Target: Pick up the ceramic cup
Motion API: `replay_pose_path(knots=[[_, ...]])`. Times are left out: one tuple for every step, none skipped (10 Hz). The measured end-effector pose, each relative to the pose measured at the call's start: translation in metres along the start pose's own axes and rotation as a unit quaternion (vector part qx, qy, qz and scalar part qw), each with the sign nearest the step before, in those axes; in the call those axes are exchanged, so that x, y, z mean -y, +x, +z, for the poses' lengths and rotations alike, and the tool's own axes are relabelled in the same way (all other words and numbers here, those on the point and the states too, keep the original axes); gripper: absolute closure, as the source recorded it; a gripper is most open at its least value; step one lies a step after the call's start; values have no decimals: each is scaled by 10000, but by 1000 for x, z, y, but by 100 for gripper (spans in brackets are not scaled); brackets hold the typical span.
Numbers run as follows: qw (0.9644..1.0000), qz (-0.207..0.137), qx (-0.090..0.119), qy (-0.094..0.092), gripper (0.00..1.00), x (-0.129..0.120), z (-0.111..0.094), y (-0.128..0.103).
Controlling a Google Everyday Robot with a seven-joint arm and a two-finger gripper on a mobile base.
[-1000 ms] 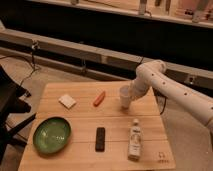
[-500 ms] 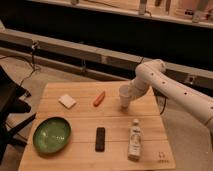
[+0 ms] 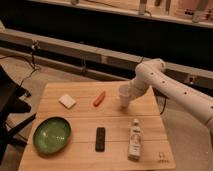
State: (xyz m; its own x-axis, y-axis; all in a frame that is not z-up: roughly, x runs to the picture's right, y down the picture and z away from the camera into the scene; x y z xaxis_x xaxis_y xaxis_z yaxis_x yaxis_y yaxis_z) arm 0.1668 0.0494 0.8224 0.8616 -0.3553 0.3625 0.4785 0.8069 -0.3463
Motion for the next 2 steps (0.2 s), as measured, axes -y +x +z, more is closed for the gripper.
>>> replay_pose_path(knots=[[10000, -8, -1, 0, 100, 0, 0, 0], [10000, -17, -4, 4, 100, 1, -1, 0]])
